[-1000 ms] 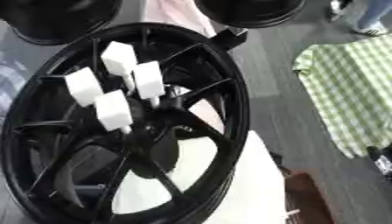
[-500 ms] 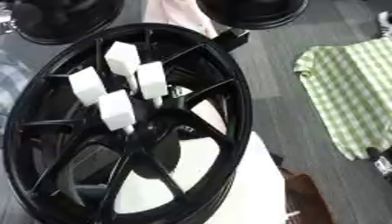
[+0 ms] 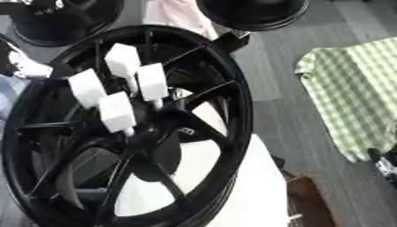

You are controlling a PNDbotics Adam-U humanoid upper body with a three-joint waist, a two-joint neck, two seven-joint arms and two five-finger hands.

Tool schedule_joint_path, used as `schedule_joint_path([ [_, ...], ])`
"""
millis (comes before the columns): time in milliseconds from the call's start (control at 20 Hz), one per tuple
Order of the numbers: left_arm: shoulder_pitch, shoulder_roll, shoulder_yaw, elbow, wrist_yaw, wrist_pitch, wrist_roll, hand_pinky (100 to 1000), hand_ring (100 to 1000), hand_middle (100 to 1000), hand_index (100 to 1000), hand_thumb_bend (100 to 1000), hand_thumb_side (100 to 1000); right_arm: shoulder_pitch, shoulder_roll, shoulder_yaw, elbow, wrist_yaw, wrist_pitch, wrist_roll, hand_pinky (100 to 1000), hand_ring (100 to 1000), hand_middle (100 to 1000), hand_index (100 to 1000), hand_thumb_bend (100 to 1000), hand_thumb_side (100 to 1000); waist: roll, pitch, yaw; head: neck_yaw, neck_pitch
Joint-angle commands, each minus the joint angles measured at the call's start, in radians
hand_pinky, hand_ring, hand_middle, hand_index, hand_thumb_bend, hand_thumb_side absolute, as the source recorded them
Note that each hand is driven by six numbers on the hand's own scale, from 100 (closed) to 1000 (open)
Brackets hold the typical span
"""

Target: Pull the pin out of the wheel hub.

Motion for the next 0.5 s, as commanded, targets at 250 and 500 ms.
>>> schedule_joint_path([
  [250, -0.023, 0.012, -0.012, 0.025, -0.036, -0.008, -0.017, 926, 837, 747, 907, 453, 439, 0.0, -0.032, -0.003, -0.008, 0.0, 0.003, -0.002, 672, 721, 630, 807, 678, 234, 0.001, -0.029, 0.0, -0.005, 0.003],
  [500, -0.021, 0.011, -0.018, 0.032, -0.038, -0.012, -0.026, 923, 836, 745, 905, 467, 508, 0.0, -0.03, -0.003, -0.008, 0.001, 0.004, -0.003, 672, 721, 629, 807, 678, 234, 0.002, -0.028, -0.002, -0.004, 0.003],
])
